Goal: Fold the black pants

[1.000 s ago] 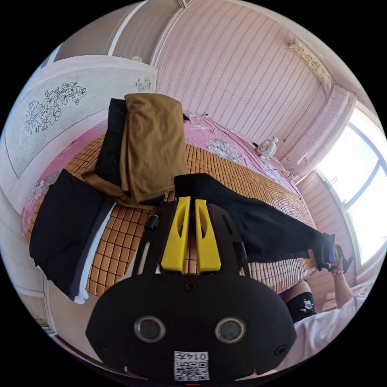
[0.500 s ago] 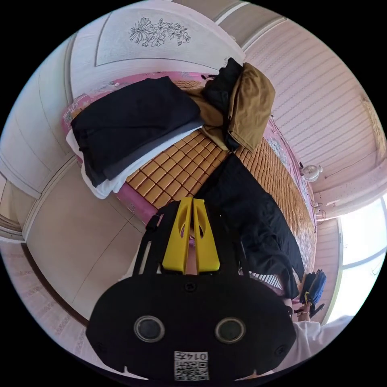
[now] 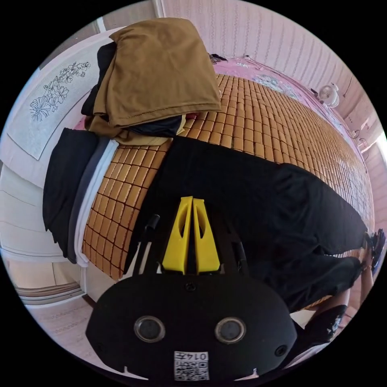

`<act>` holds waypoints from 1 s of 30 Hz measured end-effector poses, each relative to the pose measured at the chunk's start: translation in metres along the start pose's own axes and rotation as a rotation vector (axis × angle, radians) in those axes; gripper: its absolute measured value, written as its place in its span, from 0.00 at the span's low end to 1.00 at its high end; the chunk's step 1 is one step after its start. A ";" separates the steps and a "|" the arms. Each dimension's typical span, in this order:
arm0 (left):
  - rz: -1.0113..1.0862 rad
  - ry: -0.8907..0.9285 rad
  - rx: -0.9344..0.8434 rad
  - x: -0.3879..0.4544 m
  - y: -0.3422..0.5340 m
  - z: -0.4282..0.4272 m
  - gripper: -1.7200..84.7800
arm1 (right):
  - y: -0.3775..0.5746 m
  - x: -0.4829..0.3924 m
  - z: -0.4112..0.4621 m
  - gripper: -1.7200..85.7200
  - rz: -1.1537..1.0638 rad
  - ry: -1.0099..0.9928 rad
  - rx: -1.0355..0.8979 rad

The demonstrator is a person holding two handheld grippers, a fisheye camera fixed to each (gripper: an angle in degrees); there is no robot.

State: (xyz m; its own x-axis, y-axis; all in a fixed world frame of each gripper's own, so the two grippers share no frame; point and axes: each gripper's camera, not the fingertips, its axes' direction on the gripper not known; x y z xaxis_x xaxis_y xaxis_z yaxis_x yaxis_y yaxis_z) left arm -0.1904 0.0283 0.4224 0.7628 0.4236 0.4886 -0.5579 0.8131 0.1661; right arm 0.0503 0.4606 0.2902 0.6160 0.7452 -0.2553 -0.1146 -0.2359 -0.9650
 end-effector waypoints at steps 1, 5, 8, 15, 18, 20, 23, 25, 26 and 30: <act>-0.001 -0.010 0.002 0.001 0.000 0.001 0.01 | -0.008 -0.002 0.003 0.02 -0.027 0.014 0.007; -0.021 -0.116 0.007 0.003 -0.001 0.003 0.01 | -0.039 -0.003 0.015 0.02 -0.077 0.006 0.015; -0.082 -0.048 -0.004 -0.011 -0.002 0.008 0.01 | -0.058 0.001 0.023 0.02 -0.056 -0.040 -0.008; -0.144 0.036 -0.020 -0.026 -0.001 0.010 0.01 | -0.039 0.047 -0.022 0.04 0.163 -0.148 0.082; -0.151 0.049 -0.003 -0.033 0.013 0.005 0.01 | 0.013 0.079 -0.056 0.10 0.231 -0.176 0.102; -0.140 0.065 0.003 -0.036 0.025 0.000 0.01 | 0.063 0.101 -0.069 0.12 0.318 -0.103 0.054; -0.127 0.126 0.013 -0.038 0.049 -0.009 0.01 | 0.111 0.117 -0.065 0.12 0.416 -0.103 -0.035; -0.104 0.177 0.013 -0.036 0.062 -0.014 0.01 | 0.126 0.123 -0.058 0.09 0.465 -0.143 -0.070; -0.081 0.203 0.002 -0.033 0.070 -0.014 0.01 | 0.130 0.123 -0.061 0.05 0.460 -0.166 -0.039; -0.067 0.242 -0.025 -0.034 0.086 -0.014 0.01 | 0.124 0.122 -0.080 0.04 0.421 -0.260 0.028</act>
State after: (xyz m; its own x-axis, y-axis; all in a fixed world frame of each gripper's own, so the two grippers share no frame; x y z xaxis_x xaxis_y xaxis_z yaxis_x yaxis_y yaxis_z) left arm -0.2594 0.0891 0.4077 0.8555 0.4495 0.2572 -0.4976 0.8509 0.1681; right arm 0.1739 0.4723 0.1446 0.2973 0.7203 -0.6267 -0.3346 -0.5362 -0.7749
